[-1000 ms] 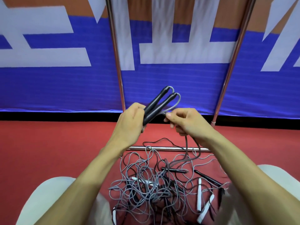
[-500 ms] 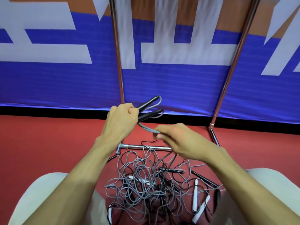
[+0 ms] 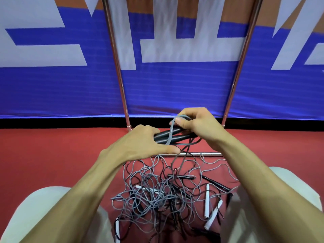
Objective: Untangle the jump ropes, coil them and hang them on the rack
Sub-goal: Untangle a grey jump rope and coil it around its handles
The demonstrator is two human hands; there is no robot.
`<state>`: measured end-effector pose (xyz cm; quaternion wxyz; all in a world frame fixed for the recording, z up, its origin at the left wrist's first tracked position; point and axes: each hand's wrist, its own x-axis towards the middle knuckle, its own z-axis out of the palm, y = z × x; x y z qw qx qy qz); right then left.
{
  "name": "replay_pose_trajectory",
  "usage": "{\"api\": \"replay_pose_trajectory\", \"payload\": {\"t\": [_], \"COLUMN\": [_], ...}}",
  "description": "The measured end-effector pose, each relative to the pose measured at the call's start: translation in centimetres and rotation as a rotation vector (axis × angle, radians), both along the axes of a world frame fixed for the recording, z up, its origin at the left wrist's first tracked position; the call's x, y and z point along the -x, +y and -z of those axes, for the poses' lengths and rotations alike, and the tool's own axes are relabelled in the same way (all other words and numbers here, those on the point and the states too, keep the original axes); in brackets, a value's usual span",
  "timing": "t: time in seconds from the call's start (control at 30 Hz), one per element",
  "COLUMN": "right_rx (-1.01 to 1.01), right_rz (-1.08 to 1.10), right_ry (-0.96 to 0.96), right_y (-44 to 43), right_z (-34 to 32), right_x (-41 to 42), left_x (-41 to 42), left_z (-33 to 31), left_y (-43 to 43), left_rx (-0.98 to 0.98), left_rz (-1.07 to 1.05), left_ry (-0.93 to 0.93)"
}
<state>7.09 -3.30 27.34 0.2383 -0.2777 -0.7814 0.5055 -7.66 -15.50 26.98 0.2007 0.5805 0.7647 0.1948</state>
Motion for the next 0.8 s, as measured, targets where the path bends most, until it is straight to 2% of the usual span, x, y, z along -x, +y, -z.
{"api": "replay_pose_trajectory", "payload": {"t": [0.13, 0.23, 0.3, 0.37, 0.47, 0.53, 0.6, 0.7, 0.8], "right_rx": [0.152, 0.357, 0.620, 0.818, 0.885, 0.844, 0.662, 0.255, -0.012], "right_rz": [-0.038, -0.028, 0.014, 0.067, 0.054, -0.001, -0.039, -0.131, -0.277], "right_ry": [-0.051, -0.052, 0.037, 0.146, 0.273, 0.299, 0.227, -0.009, -0.343], "right_y": [-0.1, 0.2, 0.9, 1.6, 1.9, 1.3, 0.2, -1.3, -1.9], "right_z": [-0.3, -0.6, -0.5, -0.6, -0.2, -0.1, 0.0, 0.3, 1.0], "right_x": [-0.2, -0.3, -0.3, -0.4, -0.1, 0.6, 1.1, 1.5, 1.1], "left_x": [-0.5, -0.3, -0.1, 0.0, -0.4, -0.7, -0.5, 0.0, 1.3], "left_z": [0.6, 0.4, 0.0, -0.3, -0.8, -1.1, -1.2, -1.0, -0.5], "left_y": [-0.2, -0.4, -0.7, -1.0, -1.0, -0.8, -0.5, -0.2, 0.0], "left_rx": [-0.016, -0.057, -0.091, -0.133, -0.192, -0.281, -0.371, -0.465, -0.482], "left_rz": [0.040, 0.094, 0.127, 0.131, 0.102, 0.019, -0.075, -0.147, -0.247], "left_ry": [0.029, -0.068, -0.206, -0.452, -0.777, -0.916, -0.947, -0.860, -0.750]}}
